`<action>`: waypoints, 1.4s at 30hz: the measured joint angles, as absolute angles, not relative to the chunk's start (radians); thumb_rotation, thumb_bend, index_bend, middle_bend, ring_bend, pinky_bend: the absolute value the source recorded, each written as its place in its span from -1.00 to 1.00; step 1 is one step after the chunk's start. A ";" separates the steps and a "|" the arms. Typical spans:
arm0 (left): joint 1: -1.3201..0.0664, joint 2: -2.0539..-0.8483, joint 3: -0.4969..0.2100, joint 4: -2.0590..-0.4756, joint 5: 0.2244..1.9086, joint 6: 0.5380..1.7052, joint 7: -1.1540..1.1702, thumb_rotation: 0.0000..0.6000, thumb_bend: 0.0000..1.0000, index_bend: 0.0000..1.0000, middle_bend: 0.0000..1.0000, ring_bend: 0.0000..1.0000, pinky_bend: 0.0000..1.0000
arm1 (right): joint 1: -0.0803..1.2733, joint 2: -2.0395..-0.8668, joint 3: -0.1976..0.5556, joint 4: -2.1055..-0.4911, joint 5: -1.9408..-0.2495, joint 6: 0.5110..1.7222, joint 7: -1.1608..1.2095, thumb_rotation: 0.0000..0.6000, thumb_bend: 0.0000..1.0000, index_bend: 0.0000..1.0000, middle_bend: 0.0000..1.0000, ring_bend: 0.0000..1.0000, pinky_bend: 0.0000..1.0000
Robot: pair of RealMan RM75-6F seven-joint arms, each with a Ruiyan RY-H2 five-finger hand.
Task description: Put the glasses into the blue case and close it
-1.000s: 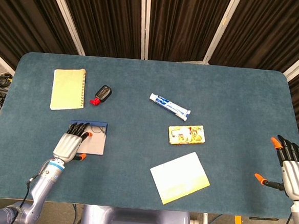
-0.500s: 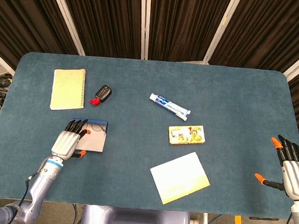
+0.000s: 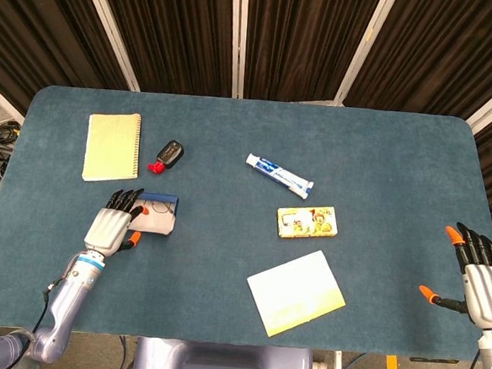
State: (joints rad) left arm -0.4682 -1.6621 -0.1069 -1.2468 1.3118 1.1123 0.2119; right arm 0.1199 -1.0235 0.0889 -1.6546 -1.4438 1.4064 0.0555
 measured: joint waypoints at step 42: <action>-0.404 -1.434 -0.042 -1.677 1.178 1.102 0.401 1.00 -0.08 0.27 -1.00 -1.00 -1.00 | 0.120 -1.028 0.083 -1.659 -1.450 1.407 0.043 1.00 -1.00 -1.00 -1.00 -1.00 -1.00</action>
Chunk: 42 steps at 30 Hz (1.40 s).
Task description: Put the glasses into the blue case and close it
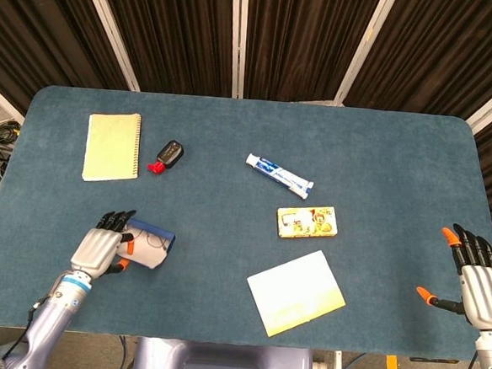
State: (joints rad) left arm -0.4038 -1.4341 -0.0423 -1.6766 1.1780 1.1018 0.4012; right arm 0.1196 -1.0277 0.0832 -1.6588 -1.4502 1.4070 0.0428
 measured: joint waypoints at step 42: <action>-0.624 -1.519 -0.194 -1.613 0.770 1.021 0.587 1.00 -0.11 -0.05 -1.00 -1.00 -1.00 | 0.124 -1.041 0.085 -1.648 -1.436 1.397 0.019 1.00 -1.00 -1.00 -1.00 -1.00 -1.00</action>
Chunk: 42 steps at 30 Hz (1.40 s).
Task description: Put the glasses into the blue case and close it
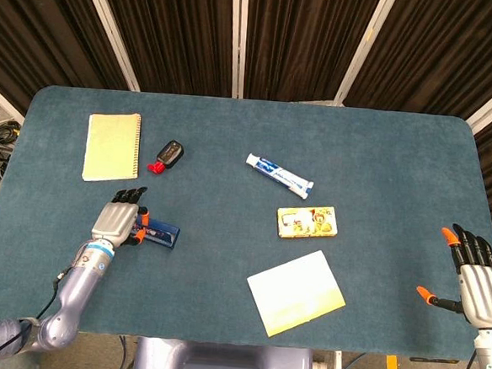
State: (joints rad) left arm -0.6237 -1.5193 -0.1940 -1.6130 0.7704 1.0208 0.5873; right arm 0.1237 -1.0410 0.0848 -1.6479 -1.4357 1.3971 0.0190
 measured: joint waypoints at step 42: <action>-0.624 -1.566 -0.082 -1.440 1.014 0.942 0.388 1.00 -0.67 -0.22 -0.95 -1.00 -0.85 | 0.124 -1.041 0.084 -1.646 -1.433 1.393 0.025 1.00 -1.00 -1.00 -1.00 -1.00 -1.00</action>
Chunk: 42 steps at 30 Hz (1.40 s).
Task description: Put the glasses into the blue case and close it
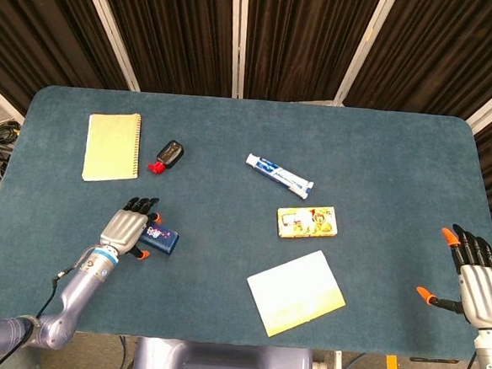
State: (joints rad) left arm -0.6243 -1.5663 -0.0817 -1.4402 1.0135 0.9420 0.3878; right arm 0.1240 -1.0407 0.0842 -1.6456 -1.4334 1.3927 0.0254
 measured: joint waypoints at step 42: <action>-0.469 -1.295 -0.075 -1.714 1.164 1.280 0.376 1.00 -1.00 -1.00 -1.00 -1.00 -1.00 | 0.110 -1.022 0.076 -1.667 -1.471 1.427 0.051 1.00 -1.00 -1.00 -1.00 -1.00 -1.00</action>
